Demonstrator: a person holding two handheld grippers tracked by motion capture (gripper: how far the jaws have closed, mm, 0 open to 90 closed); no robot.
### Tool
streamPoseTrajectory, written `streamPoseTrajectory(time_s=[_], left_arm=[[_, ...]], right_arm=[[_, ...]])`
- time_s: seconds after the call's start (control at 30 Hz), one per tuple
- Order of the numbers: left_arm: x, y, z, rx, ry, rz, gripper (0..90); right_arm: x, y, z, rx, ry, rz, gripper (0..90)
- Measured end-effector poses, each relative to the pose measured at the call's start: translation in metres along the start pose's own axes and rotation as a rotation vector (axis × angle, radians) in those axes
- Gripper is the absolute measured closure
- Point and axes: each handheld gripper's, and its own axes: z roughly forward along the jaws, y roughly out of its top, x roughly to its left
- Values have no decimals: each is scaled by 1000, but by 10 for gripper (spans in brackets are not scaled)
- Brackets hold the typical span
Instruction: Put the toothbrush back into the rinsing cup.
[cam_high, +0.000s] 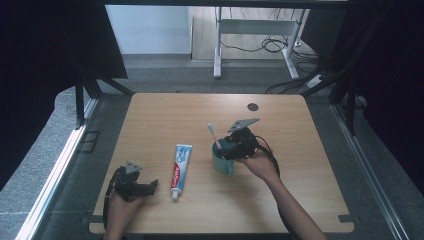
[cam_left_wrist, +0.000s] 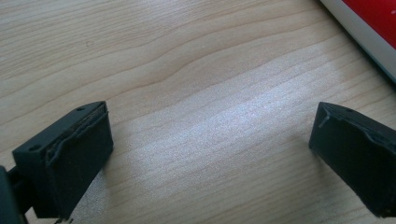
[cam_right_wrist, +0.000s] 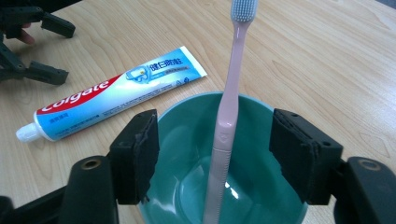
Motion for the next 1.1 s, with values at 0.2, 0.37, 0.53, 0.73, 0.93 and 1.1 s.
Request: streamPoseTrajectory(time_s=[0.2,0.37,0.53,0.73,0.93,1.1], left_arm=[[0,0,0,0,0,3,0],[0,0,0,0,0,3,0],[0,0,0,0,0,3,0],[0,0,0,-4,0,-1,0],[0,0,0,-3,0,0,0],[0,0,0,-3,-1,0,0]], right_arm=[[1,0,-6,-8,-10,4,225],[4,-2,-11,-2,-22,-11,133],[5,-4,-17,-13,-25,-15,127],[4,-9,-27,-29,-29,-10,124],[2,-15,-35,-38,-36,-2,124],[-1,-23,-42,-44,-44,8,125]])
